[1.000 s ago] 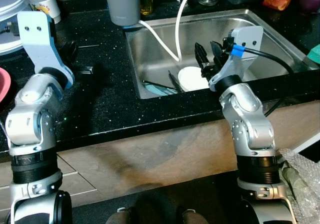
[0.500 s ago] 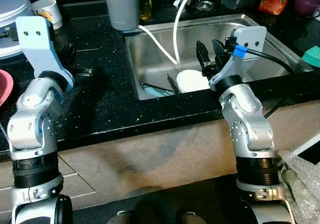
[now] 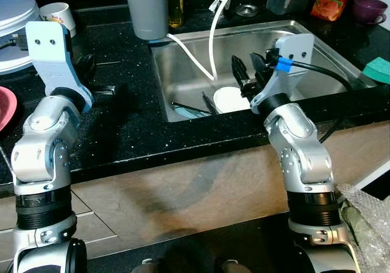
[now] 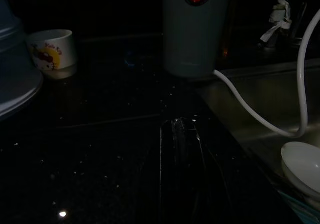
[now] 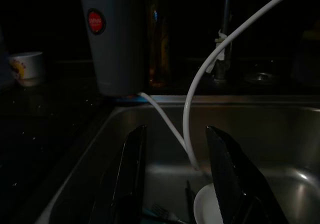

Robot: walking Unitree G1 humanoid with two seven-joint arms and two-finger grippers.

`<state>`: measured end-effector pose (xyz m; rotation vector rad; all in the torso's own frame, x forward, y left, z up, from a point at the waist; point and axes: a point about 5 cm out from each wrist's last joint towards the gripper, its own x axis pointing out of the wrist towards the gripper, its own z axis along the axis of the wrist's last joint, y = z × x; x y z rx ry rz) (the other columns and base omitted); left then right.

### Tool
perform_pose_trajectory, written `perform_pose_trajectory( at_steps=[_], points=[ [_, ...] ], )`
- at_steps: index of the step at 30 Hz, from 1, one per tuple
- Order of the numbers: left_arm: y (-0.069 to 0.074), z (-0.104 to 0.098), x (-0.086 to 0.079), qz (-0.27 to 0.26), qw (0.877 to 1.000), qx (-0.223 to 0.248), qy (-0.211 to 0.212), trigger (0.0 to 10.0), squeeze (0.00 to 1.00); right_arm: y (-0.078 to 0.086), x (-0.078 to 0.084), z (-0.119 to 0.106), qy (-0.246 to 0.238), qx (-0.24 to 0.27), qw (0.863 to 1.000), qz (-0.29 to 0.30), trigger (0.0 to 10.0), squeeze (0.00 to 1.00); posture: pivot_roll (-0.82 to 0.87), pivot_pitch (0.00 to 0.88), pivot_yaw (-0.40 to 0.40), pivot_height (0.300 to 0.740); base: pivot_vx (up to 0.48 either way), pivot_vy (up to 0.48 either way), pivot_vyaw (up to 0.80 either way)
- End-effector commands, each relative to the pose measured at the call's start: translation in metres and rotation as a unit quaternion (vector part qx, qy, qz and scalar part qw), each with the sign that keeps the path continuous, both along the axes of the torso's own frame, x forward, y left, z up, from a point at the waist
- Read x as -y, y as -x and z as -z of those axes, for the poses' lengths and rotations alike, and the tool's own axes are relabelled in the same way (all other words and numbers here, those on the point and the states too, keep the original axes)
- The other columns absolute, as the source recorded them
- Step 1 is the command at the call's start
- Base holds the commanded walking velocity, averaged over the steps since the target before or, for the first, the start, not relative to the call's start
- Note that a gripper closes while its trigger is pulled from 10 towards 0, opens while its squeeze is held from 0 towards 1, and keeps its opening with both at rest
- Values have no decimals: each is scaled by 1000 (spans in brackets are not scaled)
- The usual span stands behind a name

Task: Kitchen organization

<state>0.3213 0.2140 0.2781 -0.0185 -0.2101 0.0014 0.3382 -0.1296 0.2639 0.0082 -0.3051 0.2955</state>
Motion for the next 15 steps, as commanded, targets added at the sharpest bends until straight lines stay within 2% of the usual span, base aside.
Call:
perform_pose_trajectory(
  at_steps=[1, 15],
  points=[
    [4, 3, -3, -4, 1000, -5, -11, 10000, 0, -2, -2, 3, 0, -11, 1000, -7, 10000, 0, 52, 163, 4, 740, 0, 0, 0],
    [4, 7, -3, -5, 999, -23, -23, 10000, 0, -6, 1, 1, -8, -15, 1000, -5, 10000, 0, 57, 176, 10, 740, 0, 0, 0]
  ],
)
